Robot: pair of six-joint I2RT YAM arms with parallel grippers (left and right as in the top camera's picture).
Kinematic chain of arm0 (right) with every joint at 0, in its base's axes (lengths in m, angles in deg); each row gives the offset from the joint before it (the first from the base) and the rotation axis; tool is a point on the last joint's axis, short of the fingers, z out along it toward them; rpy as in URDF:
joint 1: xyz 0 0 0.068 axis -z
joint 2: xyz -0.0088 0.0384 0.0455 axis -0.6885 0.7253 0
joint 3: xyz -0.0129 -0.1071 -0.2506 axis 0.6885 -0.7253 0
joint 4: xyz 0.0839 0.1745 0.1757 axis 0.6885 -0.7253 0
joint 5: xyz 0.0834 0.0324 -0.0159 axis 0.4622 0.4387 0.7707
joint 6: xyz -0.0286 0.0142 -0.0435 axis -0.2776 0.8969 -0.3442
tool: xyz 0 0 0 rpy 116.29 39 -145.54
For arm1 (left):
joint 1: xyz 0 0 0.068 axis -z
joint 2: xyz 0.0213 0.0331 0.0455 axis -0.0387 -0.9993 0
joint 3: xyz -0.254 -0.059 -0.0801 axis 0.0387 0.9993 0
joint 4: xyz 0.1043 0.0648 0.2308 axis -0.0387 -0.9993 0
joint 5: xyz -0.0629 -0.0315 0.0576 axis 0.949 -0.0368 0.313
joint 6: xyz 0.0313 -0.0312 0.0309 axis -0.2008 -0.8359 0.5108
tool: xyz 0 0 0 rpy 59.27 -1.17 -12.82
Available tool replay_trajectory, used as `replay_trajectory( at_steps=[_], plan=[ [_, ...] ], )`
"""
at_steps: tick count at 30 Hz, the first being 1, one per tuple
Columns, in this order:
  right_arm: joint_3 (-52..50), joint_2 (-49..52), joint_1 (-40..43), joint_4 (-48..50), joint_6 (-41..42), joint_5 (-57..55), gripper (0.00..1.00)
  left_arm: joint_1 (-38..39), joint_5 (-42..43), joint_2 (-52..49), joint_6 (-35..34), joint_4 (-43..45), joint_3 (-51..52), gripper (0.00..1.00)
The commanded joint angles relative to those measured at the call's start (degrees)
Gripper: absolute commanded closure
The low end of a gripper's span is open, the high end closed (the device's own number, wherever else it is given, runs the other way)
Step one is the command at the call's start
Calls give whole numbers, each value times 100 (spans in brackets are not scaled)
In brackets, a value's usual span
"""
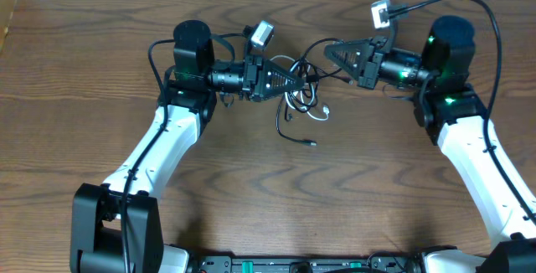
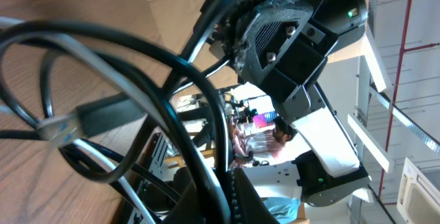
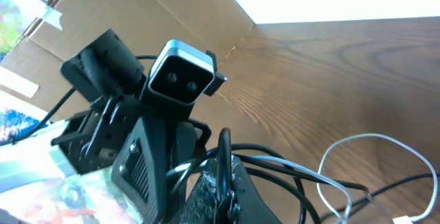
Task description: Untangle cables
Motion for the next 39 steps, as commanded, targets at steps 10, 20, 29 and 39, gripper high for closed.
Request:
replay_trajectory(
  at_steps=[10,20,29,39],
  plan=[
    [94,415,-774,-452,737,-1220,99,9,-872,-24,-1333,896,-37,93],
    [94,415,-973,-575,863,-1259,99,7,-1803,-24,-2409,2085,-37,92],
    [94,415,-1351,-476,793,-1388,67,50,-1961,-24,-2509,2085,-37,93],
    [94,413,-721,-979,494,-1344,33,-4,-1996,-26,-2494,2085,-37,93]
  ],
)
